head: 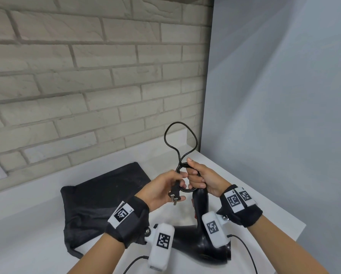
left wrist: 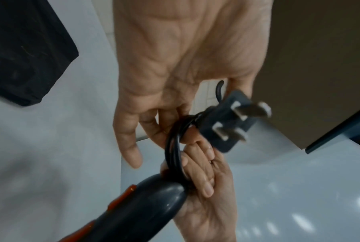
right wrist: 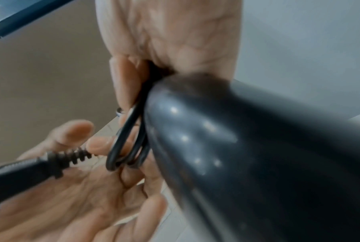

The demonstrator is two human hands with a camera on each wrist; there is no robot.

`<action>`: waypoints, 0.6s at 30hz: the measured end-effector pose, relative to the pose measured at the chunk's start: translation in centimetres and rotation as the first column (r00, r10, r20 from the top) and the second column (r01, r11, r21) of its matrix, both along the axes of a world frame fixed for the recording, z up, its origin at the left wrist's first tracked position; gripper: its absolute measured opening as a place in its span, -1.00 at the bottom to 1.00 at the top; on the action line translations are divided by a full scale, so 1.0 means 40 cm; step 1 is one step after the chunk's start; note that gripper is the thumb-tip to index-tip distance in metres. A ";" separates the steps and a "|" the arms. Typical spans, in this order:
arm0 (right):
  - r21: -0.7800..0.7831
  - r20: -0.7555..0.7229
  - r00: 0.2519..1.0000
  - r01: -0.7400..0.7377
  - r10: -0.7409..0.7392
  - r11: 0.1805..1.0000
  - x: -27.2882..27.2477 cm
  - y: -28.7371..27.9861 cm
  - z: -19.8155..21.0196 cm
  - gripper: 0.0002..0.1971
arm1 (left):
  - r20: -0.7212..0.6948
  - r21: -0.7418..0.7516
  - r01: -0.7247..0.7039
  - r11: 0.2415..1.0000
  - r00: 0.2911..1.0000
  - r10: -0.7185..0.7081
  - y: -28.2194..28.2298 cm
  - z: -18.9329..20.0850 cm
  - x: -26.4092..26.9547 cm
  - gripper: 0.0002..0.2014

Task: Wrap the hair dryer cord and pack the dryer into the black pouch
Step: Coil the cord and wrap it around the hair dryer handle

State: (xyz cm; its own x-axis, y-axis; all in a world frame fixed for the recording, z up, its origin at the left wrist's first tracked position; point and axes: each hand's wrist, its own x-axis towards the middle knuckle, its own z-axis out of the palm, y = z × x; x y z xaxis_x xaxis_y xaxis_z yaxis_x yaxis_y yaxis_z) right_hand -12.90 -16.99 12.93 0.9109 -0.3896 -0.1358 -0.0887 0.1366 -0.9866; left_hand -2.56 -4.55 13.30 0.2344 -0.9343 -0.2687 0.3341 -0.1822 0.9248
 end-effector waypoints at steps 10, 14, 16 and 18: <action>0.016 0.013 0.999 0.043 -0.044 0.999 0.001 -0.009 -0.002 -0.53 | 0.623 0.093 0.067 0.993 0.774 -0.110 0.069 0.018 -0.004 -0.82; 0.027 0.024 0.997 0.073 -0.073 0.997 -0.006 -0.018 -0.005 -0.54 | 0.508 -0.059 -0.054 0.997 0.858 0.077 0.161 0.050 0.089 -0.76; 0.050 0.036 0.995 0.094 -0.096 0.994 -0.014 -0.028 -0.008 -0.54 | 0.217 -0.180 -0.279 0.943 0.924 0.315 0.210 0.062 0.168 -0.73; 0.065 0.045 0.994 0.098 -0.101 0.993 -0.019 -0.034 -0.011 -0.54 | -0.066 -0.213 -0.489 0.846 0.871 0.487 0.254 0.049 0.250 -0.68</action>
State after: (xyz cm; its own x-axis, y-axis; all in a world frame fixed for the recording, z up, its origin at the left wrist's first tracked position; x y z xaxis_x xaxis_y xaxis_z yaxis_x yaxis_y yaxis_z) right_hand -13.66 -18.36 12.50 0.8739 -0.4712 -0.1199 -0.0245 0.2036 -0.9787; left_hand 7.44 5.60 15.25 0.6736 -0.7349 -0.0788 0.3364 0.2099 0.9180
